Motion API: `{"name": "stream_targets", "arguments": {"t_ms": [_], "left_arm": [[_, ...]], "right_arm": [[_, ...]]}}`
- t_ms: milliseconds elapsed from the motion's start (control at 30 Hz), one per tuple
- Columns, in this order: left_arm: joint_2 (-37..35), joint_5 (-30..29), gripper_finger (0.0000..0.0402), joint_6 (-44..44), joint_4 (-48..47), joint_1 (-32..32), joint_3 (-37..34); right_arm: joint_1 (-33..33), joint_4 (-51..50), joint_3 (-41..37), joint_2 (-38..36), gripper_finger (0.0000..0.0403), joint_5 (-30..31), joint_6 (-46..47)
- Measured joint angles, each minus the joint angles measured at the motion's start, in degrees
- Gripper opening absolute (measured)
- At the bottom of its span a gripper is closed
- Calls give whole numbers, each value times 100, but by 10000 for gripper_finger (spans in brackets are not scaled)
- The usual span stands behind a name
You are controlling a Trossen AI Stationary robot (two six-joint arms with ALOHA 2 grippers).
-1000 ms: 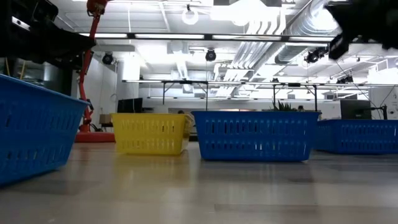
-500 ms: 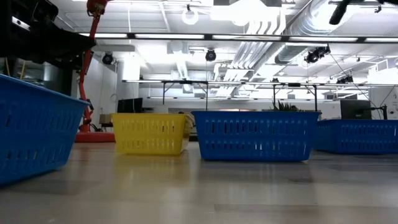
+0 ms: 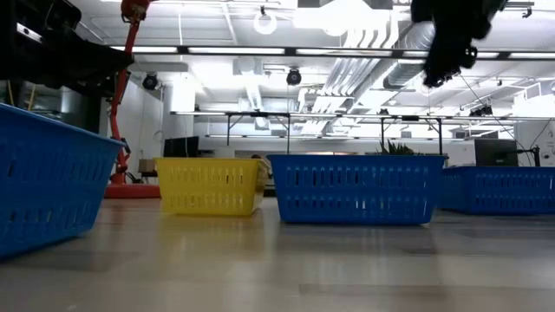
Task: Stack baskets by color
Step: Stack the right blue bin on the middle blue bin
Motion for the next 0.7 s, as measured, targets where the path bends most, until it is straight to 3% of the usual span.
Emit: {"name": "stream_targets", "arguments": {"t_ms": [133, 267, 467, 700], "left_arm": [[0, -1, 1, 0, 0, 0, 1], [0, -1, 1, 0, 0, 2, 0], [0, 1, 1, 0, 0, 2, 0], [0, 1, 1, 0, 0, 1, 2]], "right_arm": [[-209, -576, -40, 699, 208, -275, -866], [-465, -430, -301, 1134, 209, -354, -1962], [-807, -72, -399, 1598, 209, 238, -3125], [-1126, -43, -399, 2148, 209, -244, -3852]]}}
